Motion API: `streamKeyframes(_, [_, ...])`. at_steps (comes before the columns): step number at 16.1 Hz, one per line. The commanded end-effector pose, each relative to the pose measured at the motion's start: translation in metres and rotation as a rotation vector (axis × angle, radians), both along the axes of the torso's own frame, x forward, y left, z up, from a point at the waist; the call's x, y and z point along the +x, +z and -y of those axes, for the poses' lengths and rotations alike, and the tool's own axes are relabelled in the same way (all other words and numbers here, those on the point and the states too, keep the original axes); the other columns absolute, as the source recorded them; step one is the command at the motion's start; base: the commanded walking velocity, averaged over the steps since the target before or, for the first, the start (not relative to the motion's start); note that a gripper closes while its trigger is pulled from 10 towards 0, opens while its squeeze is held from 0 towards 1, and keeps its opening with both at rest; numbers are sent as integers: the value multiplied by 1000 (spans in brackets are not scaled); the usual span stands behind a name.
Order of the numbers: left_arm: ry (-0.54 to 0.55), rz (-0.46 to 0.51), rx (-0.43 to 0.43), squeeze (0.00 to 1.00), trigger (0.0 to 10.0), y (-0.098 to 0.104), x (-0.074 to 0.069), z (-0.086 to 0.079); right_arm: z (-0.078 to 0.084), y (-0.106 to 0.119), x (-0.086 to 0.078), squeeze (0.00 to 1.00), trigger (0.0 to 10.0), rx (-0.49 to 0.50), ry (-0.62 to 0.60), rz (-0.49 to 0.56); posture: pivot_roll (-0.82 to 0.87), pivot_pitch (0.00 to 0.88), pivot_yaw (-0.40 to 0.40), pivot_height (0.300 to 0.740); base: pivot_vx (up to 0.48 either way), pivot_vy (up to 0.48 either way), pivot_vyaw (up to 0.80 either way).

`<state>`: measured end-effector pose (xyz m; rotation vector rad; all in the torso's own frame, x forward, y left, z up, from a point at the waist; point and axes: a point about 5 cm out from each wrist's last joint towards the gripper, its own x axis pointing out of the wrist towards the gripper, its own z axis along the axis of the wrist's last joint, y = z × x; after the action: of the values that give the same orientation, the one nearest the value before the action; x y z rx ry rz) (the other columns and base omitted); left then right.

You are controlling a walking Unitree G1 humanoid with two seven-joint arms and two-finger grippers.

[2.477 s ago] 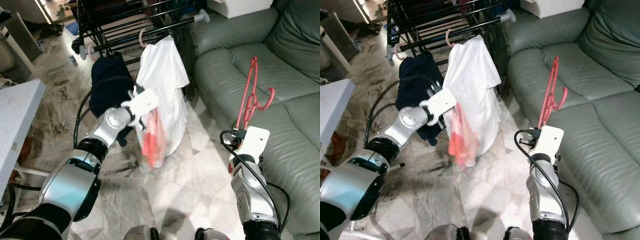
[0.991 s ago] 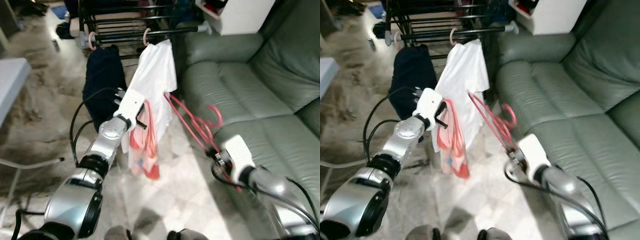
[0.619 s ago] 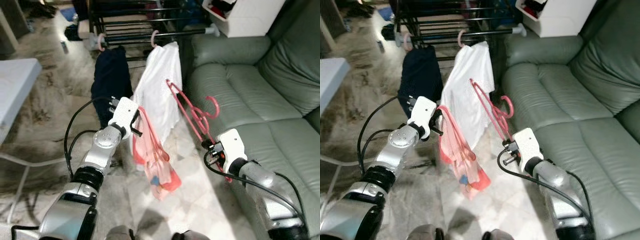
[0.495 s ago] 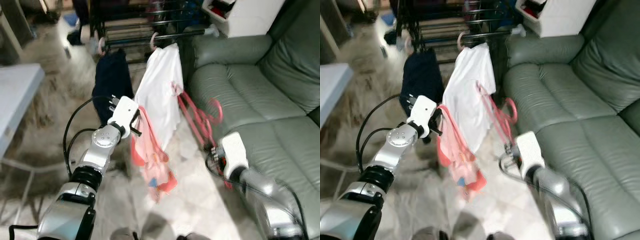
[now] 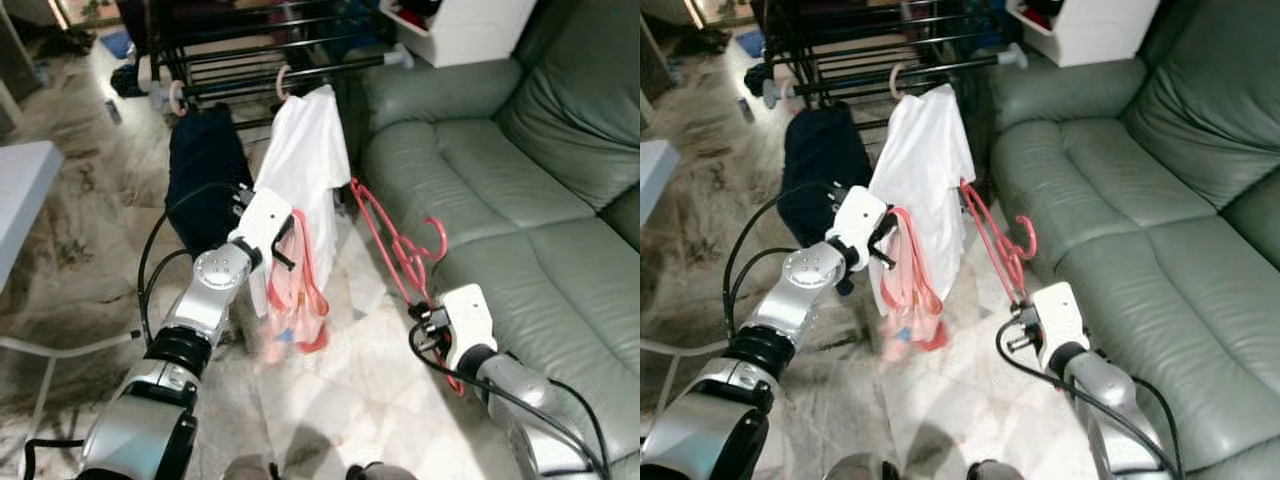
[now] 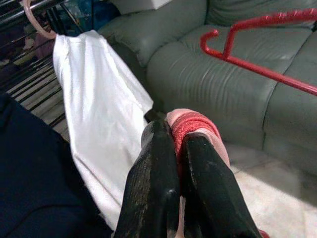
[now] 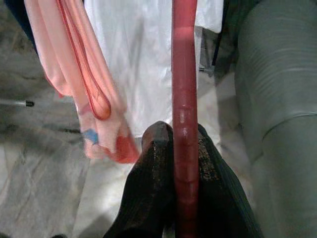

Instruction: Hang hanger

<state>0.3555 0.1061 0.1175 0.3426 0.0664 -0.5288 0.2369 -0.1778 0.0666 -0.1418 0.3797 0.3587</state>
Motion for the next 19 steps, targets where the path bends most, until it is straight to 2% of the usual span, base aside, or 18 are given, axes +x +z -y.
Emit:
streamKeyframes(1, [-8,12,14,0,10000,4,0,0,-4,6,5,0,10000,20,9,17,-89,3,48,740,0,0,0])
streamKeyframes(4, [-21,8,2,0,10000,3,-2,0,-10,7,6,0,10000,12,32,22,-82,7,42,740,0,287,-800])
streamKeyframes(5, [-44,4,-2,0,10000,3,-4,2,-14,5,3,0,10000,-76,99,44,-79,15,46,740,0,379,-800])
streamKeyframes(7, [-55,8,3,0,10000,3,-5,4,-16,4,3,0,10000,-56,90,37,-79,15,46,740,0,480,-800])
streamKeyframes(11, [-69,18,9,0,10000,5,-6,5,-19,5,1,0,10000,-48,94,43,-77,21,52,740,0,403,0])
streamKeyframes(15, [-110,99,86,0,10000,9,-9,9,-17,4,1,0,10000,-62,99,46,-73,18,49,740,0,0,0])
streamKeyframes(17, [-68,110,125,0,10000,7,-7,8,-16,4,1,0,10000,-74,95,43,-73,18,47,740,0,0,0])
streamKeyframes(19, [26,112,147,0,10000,10,1,4,-14,3,-1,0,10000,-89,102,31,-73,25,49,740,0,0,0])
